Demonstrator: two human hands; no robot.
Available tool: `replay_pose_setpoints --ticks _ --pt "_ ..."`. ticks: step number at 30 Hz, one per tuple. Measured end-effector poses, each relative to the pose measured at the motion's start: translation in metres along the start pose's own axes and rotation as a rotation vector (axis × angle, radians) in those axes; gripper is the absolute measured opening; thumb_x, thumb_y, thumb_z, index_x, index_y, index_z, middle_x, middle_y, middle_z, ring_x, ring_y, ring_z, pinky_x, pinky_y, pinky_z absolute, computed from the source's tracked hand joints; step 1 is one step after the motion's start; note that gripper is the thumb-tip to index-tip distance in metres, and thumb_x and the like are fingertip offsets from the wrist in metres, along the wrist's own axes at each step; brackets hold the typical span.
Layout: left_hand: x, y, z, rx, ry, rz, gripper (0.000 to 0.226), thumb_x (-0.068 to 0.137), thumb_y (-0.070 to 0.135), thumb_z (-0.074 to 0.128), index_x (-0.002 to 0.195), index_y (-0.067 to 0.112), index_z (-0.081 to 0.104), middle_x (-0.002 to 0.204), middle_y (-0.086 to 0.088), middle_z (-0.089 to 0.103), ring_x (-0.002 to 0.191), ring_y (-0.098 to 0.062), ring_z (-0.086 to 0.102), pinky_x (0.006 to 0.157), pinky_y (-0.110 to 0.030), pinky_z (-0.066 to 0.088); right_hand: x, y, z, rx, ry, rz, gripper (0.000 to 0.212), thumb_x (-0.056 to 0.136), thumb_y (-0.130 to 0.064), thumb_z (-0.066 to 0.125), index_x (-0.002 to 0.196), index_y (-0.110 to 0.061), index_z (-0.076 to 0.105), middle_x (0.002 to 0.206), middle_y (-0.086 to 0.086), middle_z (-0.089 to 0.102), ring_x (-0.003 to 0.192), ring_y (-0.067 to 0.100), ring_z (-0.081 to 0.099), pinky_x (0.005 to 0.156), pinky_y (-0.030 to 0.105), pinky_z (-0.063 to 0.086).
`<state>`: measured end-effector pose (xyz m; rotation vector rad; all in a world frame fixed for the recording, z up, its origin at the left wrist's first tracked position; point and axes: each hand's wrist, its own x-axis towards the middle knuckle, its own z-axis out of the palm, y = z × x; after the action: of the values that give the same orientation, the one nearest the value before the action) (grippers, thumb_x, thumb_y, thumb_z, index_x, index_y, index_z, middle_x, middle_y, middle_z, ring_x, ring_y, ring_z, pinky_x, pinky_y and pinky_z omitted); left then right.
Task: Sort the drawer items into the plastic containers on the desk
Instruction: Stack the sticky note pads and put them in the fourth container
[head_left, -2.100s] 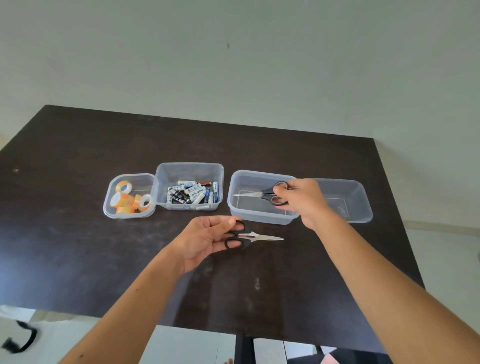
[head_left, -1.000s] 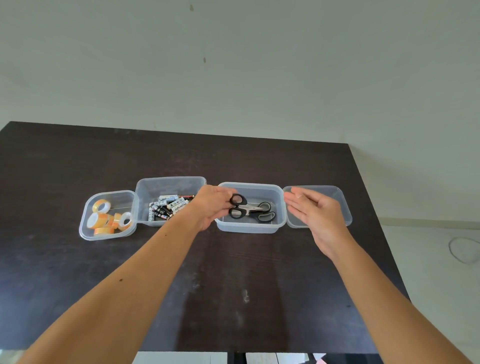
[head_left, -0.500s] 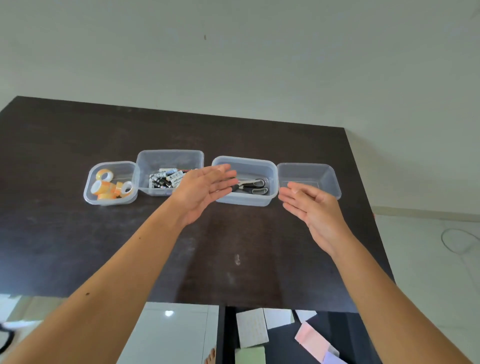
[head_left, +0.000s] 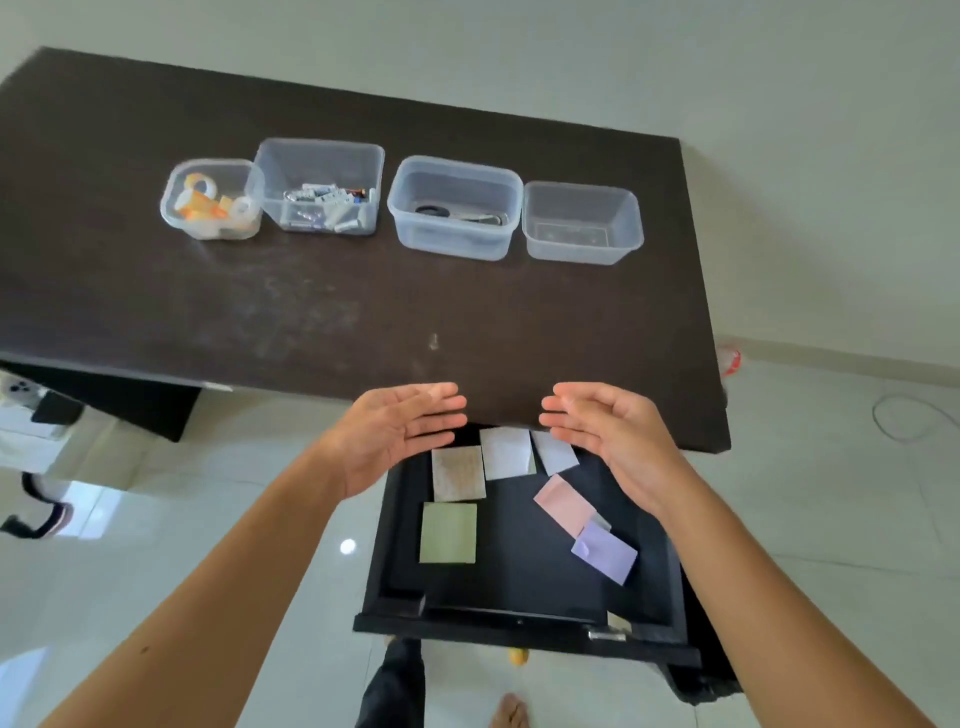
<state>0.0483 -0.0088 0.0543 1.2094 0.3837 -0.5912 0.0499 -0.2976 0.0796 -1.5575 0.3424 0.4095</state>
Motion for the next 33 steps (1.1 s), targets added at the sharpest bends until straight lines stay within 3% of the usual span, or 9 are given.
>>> replay_pose_setpoints --ticks 5,9,12,20,23,25,28,30,33 --pt "-0.017 -0.07 0.008 0.015 0.057 -0.075 0.027 0.107 0.02 0.058 0.13 0.01 0.067 0.13 -0.009 0.076 0.122 -0.025 0.072 0.112 -0.047 0.052 -0.027 0.058 -0.016 -0.033 0.004 0.086 0.02 0.102 -0.01 0.067 0.119 -0.006 0.075 0.11 0.009 0.082 0.103 0.025 0.08 0.095 0.038 0.061" --pt "-0.02 -0.101 0.006 0.006 0.158 -0.087 0.032 0.103 0.024 0.064 0.132 0.01 0.066 0.131 -0.007 0.075 0.122 -0.022 0.072 0.109 -0.044 0.054 -0.032 0.092 -0.019 -0.02 0.032 0.122 0.019 0.099 -0.011 0.072 0.117 -0.006 0.076 0.106 0.005 0.083 0.097 0.015 0.08 0.087 0.025 0.062" --pt "-0.011 -0.118 0.005 0.018 0.231 -0.038 0.036 0.103 0.023 0.066 0.137 0.011 0.063 0.134 -0.004 0.073 0.128 -0.019 0.067 0.115 -0.044 0.049 -0.021 0.113 -0.013 -0.01 0.055 0.116 0.017 0.099 -0.011 0.073 0.115 -0.008 0.078 0.105 0.001 0.082 0.101 0.014 0.079 0.081 0.018 0.061" --pt "0.013 -0.132 0.011 -0.045 0.235 0.009 0.048 0.105 0.025 0.063 0.147 0.006 0.052 0.131 0.0 0.07 0.125 -0.011 0.064 0.119 -0.04 0.045 0.017 0.14 0.017 -0.138 0.178 0.036 0.024 0.096 -0.022 0.077 0.119 -0.017 0.078 0.115 -0.006 0.076 0.108 0.014 0.074 0.087 0.033 0.065" --pt "0.015 -0.138 0.007 -0.097 0.238 -0.008 0.054 0.102 0.027 0.068 0.148 0.005 0.051 0.135 -0.004 0.07 0.132 -0.018 0.063 0.119 -0.045 0.046 0.032 0.147 0.028 -0.375 0.24 -0.055 0.012 0.092 -0.031 0.08 0.097 -0.019 0.08 0.097 -0.016 0.075 0.104 0.013 0.073 0.086 0.039 0.063" --pt "0.017 -0.141 0.006 -0.118 0.236 -0.007 0.054 0.1 0.028 0.07 0.147 0.007 0.053 0.135 -0.005 0.071 0.132 -0.018 0.064 0.118 -0.046 0.047 0.042 0.151 0.035 -0.498 0.29 -0.073 0.025 0.089 -0.037 0.082 0.079 -0.015 0.076 0.079 -0.01 0.075 0.088 0.014 0.073 0.081 0.043 0.062" --pt "0.018 -0.144 0.006 -0.117 0.212 -0.009 0.053 0.1 0.027 0.069 0.147 0.008 0.053 0.136 -0.005 0.071 0.132 -0.018 0.064 0.118 -0.045 0.047 0.054 0.156 0.042 -0.671 0.356 -0.089 0.057 0.089 -0.037 0.082 0.056 -0.008 0.045 0.051 0.005 0.053 0.055 0.023 0.05 0.064 0.035 0.045" --pt "0.02 -0.147 0.005 -0.112 0.198 -0.015 0.054 0.102 0.027 0.067 0.149 0.007 0.052 0.137 -0.005 0.07 0.132 -0.018 0.064 0.118 -0.044 0.047 0.057 0.156 0.045 -0.747 0.375 -0.087 0.063 0.09 -0.032 0.083 0.053 -0.013 0.036 0.049 0.004 0.044 0.053 0.022 0.041 0.065 0.034 0.038" --pt "0.023 -0.15 0.003 -0.103 0.177 -0.021 0.051 0.104 0.027 0.064 0.15 0.007 0.052 0.138 -0.004 0.07 0.131 -0.017 0.065 0.117 -0.043 0.048 0.061 0.157 0.047 -0.779 0.379 -0.051 0.051 0.091 -0.023 0.082 0.055 -0.005 0.051 0.055 0.01 0.056 0.058 0.025 0.051 0.066 0.033 0.045"
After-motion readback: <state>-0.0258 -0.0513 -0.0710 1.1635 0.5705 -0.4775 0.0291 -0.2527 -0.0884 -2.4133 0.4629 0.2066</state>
